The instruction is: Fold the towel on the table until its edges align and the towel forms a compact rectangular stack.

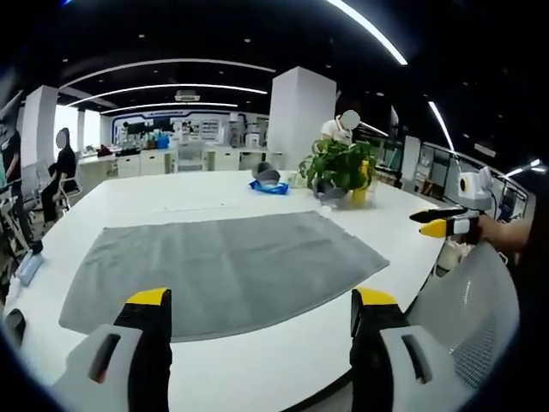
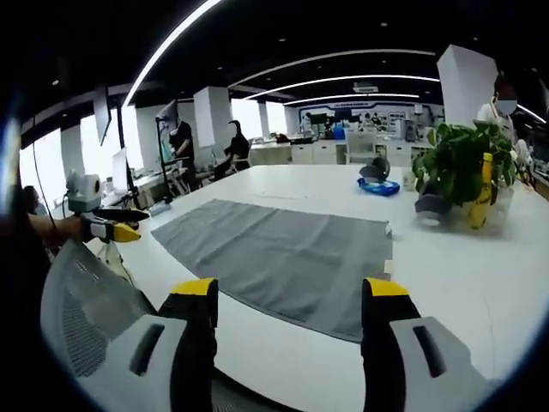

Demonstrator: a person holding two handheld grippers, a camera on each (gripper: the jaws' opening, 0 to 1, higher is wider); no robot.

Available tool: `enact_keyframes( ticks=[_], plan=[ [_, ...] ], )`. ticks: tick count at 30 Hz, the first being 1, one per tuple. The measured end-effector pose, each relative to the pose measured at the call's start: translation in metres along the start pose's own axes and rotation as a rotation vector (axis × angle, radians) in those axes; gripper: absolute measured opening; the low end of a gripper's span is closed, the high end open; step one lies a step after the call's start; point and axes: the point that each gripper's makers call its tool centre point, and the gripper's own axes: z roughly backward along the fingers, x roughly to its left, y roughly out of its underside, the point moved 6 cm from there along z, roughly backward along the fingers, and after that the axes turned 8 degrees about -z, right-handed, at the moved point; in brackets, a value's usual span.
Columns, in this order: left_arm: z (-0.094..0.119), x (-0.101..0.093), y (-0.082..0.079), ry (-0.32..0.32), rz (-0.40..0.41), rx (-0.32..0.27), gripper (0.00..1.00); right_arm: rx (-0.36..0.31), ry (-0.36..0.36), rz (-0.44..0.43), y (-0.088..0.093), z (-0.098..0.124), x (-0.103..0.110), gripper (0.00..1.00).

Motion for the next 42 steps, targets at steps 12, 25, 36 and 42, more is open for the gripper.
enact_keyframes(
  ticks=[12, 25, 36, 42],
  plan=[
    [0.001, 0.003, 0.0, -0.018, 0.011, -0.002, 0.88, -0.022, -0.005, -0.003, -0.002, 0.0, 0.0, 0.68],
    [0.003, 0.01, -0.001, -0.064, 0.018, -0.014, 0.88, -0.006, -0.033, 0.012, -0.001, -0.002, 0.005, 0.68],
    [-0.017, -0.009, -0.059, 0.055, -0.194, -0.1, 0.88, -0.052, -0.028, -0.014, -0.015, 0.003, -0.004, 0.71],
    [-0.06, -0.038, -0.084, 0.188, -0.383, -0.114, 0.88, 0.015, -0.011, 0.068, -0.026, -0.001, -0.027, 0.65]
  ],
)
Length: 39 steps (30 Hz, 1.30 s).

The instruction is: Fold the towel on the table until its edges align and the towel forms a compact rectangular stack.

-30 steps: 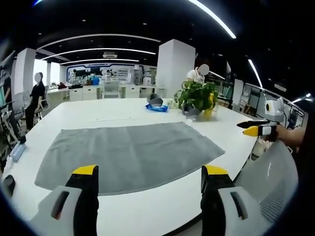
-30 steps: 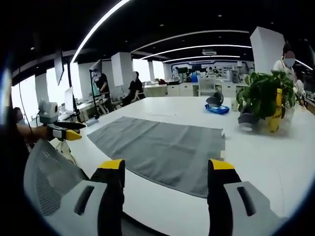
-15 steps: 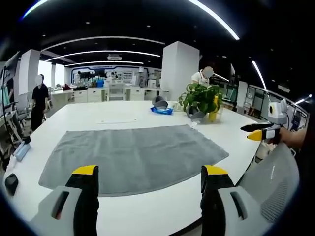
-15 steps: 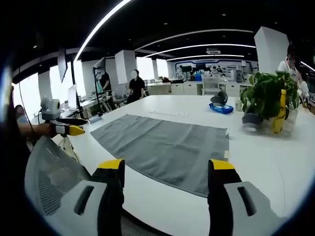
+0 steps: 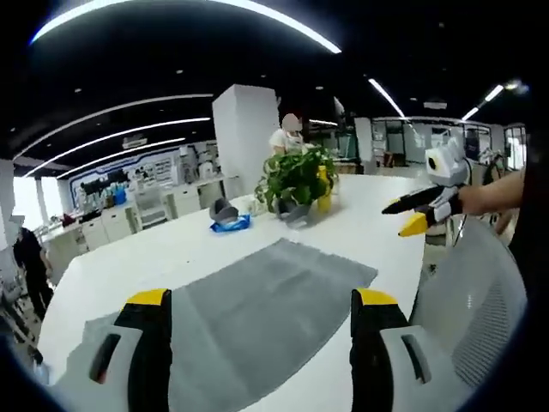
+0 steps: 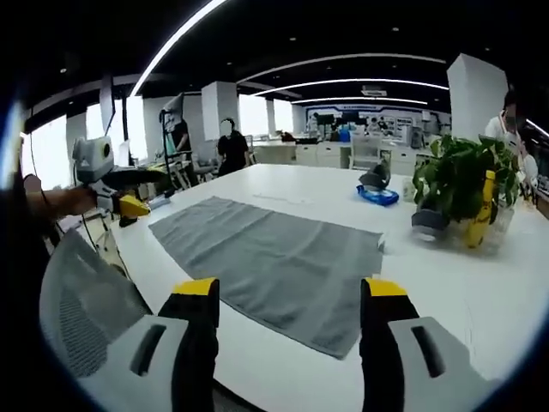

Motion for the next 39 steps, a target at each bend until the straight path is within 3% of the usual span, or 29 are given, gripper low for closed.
enact_keyframes(
  ticks=[3, 7, 12, 17, 23, 25, 31, 34, 39],
  plan=[
    [-0.021, -0.011, -0.006, 0.077, -0.104, -0.003, 0.88, -0.011, 0.018, -0.005, -0.006, 0.001, -0.008, 0.65],
    [-0.048, -0.026, -0.011, 0.181, -0.172, -0.007, 0.88, 0.009, 0.044, -0.002, -0.008, 0.003, -0.015, 0.62],
    [-0.081, -0.046, -0.013, 0.265, -0.24, -0.005, 0.86, 0.063, 0.081, 0.022, -0.006, 0.006, -0.027, 0.59],
    [-0.118, -0.081, -0.018, 0.37, -0.23, -0.023, 0.83, 0.109, 0.107, 0.061, -0.011, 0.01, -0.034, 0.5],
    [-0.151, -0.116, -0.018, 0.45, -0.238, -0.006, 0.75, 0.106, 0.136, 0.03, -0.016, 0.014, -0.056, 0.43],
    [-0.159, -0.126, -0.02, 0.485, -0.212, -0.001, 0.74, 0.092, 0.142, 0.017, -0.018, 0.012, -0.058, 0.4],
    [-0.179, -0.151, -0.016, 0.553, -0.249, 0.023, 0.65, 0.051, 0.163, -0.04, -0.025, 0.004, -0.069, 0.39],
    [-0.189, -0.16, -0.017, 0.576, -0.299, 0.008, 0.58, 0.015, 0.164, -0.083, -0.03, 0.0, -0.071, 0.34],
    [-0.199, -0.178, -0.016, 0.631, -0.269, 0.018, 0.46, -0.01, 0.162, -0.094, -0.04, -0.01, -0.068, 0.32]
  ],
)
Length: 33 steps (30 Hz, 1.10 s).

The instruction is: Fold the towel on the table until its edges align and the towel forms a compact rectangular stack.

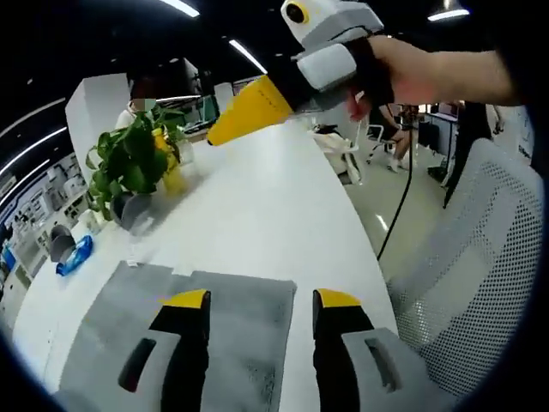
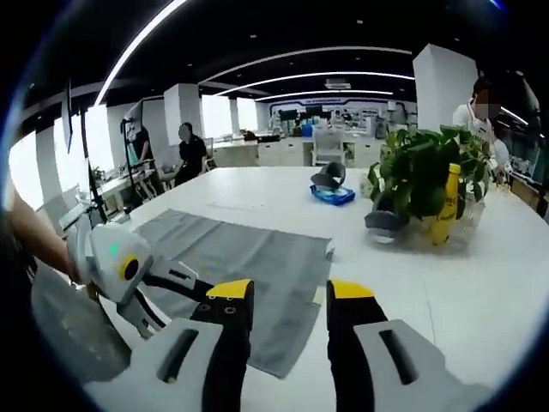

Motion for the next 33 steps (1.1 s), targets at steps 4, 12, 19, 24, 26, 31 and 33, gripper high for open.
enact_keyframes(
  ticks=[4, 12, 19, 24, 26, 31, 33],
  plan=[
    [-0.01, -0.013, 0.005, 0.056, -0.039, 0.02, 0.34, -0.021, 0.009, -0.039, -0.005, -0.004, -0.002, 0.3],
    [-0.036, -0.029, 0.004, 0.126, 0.015, -0.009, 0.24, 0.002, 0.006, -0.045, -0.003, -0.002, -0.005, 0.21],
    [-0.052, -0.022, 0.012, 0.111, 0.126, -0.005, 0.17, 0.026, 0.015, -0.075, 0.007, -0.003, -0.007, 0.19],
    [-0.057, -0.025, 0.017, 0.097, -0.001, 0.023, 0.09, 0.026, 0.022, -0.084, 0.012, -0.006, -0.009, 0.18],
    [-0.06, -0.029, 0.024, 0.114, 0.097, 0.042, 0.11, 0.025, 0.024, -0.092, 0.012, -0.007, -0.011, 0.16],
    [-0.064, -0.027, 0.025, 0.09, 0.11, 0.04, 0.1, 0.025, 0.021, -0.109, 0.014, -0.011, -0.011, 0.16],
    [-0.067, -0.024, 0.022, 0.065, 0.178, 0.02, 0.1, 0.03, 0.02, -0.111, 0.014, -0.011, -0.01, 0.15]
  ],
)
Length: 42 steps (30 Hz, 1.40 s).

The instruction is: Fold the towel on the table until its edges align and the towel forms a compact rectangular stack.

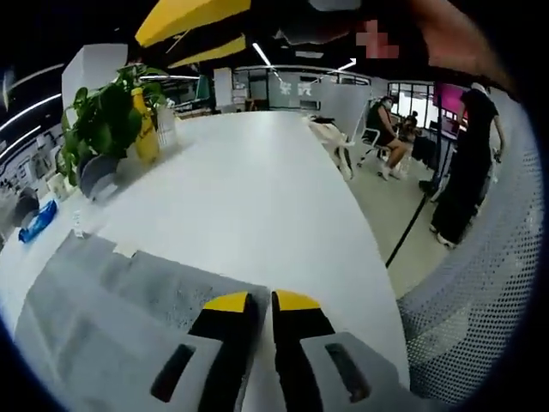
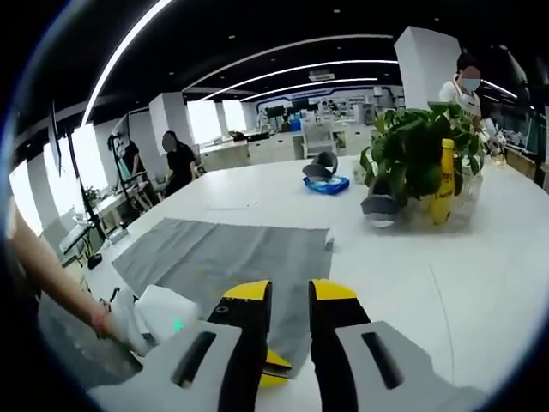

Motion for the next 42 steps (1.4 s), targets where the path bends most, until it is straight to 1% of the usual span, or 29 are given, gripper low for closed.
enact_keyframes(
  ticks=[2, 3, 4, 5, 7, 9, 11, 14, 16, 17, 18, 21, 23, 26, 30, 31, 34, 37, 42],
  plan=[
    [-0.003, 0.0, 0.004, -0.002, -0.019, 0.022, 0.09, 0.002, -0.001, 0.002, 0.0, 0.001, 0.001, 0.14],
    [-0.003, -0.001, 0.008, -0.005, -0.049, 0.043, 0.06, 0.001, -0.002, 0.003, -0.001, 0.001, 0.001, 0.14],
    [-0.002, 0.0, 0.005, -0.014, -0.08, 0.016, 0.05, 0.001, -0.003, 0.003, -0.001, 0.001, 0.001, 0.13],
    [-0.001, -0.001, 0.005, -0.004, -0.067, 0.028, 0.04, 0.001, -0.003, 0.002, -0.001, 0.001, 0.0, 0.13],
    [-0.001, -0.001, 0.004, 0.001, -0.08, 0.023, 0.03, 0.002, -0.002, -0.004, -0.002, 0.0, -0.002, 0.13],
    [0.001, -0.001, 0.003, 0.001, -0.069, 0.019, 0.03, 0.001, -0.003, -0.012, -0.002, -0.001, -0.004, 0.12],
    [0.007, -0.003, -0.004, 0.004, -0.036, -0.01, 0.03, -0.004, -0.006, -0.018, -0.003, -0.001, -0.003, 0.1],
    [0.018, -0.005, -0.018, -0.006, -0.026, -0.052, 0.02, -0.004, -0.012, -0.02, -0.003, -0.003, -0.003, 0.1],
    [0.026, -0.005, -0.029, -0.033, 0.028, -0.098, 0.02, 0.008, -0.014, -0.011, -0.003, -0.006, -0.004, 0.09],
    [0.029, -0.005, -0.033, -0.035, 0.045, -0.114, 0.02, 0.009, -0.015, -0.009, -0.003, -0.006, -0.004, 0.09],
    [0.033, -0.006, -0.04, -0.039, 0.07, -0.142, 0.02, 0.011, -0.017, -0.009, -0.003, -0.008, -0.004, 0.09],
    [0.042, -0.009, -0.056, -0.043, 0.088, -0.207, 0.02, 0.011, -0.025, -0.005, -0.006, -0.01, -0.003, 0.07],
    [0.049, -0.013, -0.066, -0.047, 0.109, -0.235, 0.02, 0.009, -0.027, -0.001, -0.009, -0.011, -0.002, 0.07],
    [0.056, -0.02, -0.075, -0.044, 0.141, -0.262, 0.02, 0.007, -0.029, 0.007, -0.012, -0.014, -0.003, 0.07],
    [0.065, -0.028, -0.085, -0.04, 0.141, -0.294, 0.02, 0.01, -0.023, 0.016, -0.015, -0.017, -0.01, 0.07],
    [0.068, -0.029, -0.088, -0.04, 0.147, -0.304, 0.02, 0.009, -0.02, 0.017, -0.017, -0.017, -0.016, 0.07],
    [0.075, -0.028, -0.095, -0.042, 0.164, -0.334, 0.02, 0.008, -0.01, 0.016, -0.021, -0.017, -0.023, 0.06],
    [0.084, -0.027, -0.103, -0.046, 0.16, -0.357, 0.02, 0.011, 0.007, 0.025, -0.025, -0.02, -0.032, 0.06],
    [0.1, -0.023, -0.104, -0.062, 0.176, -0.367, 0.02, 0.033, 0.041, 0.025, -0.028, -0.034, -0.051, 0.05]
  ],
)
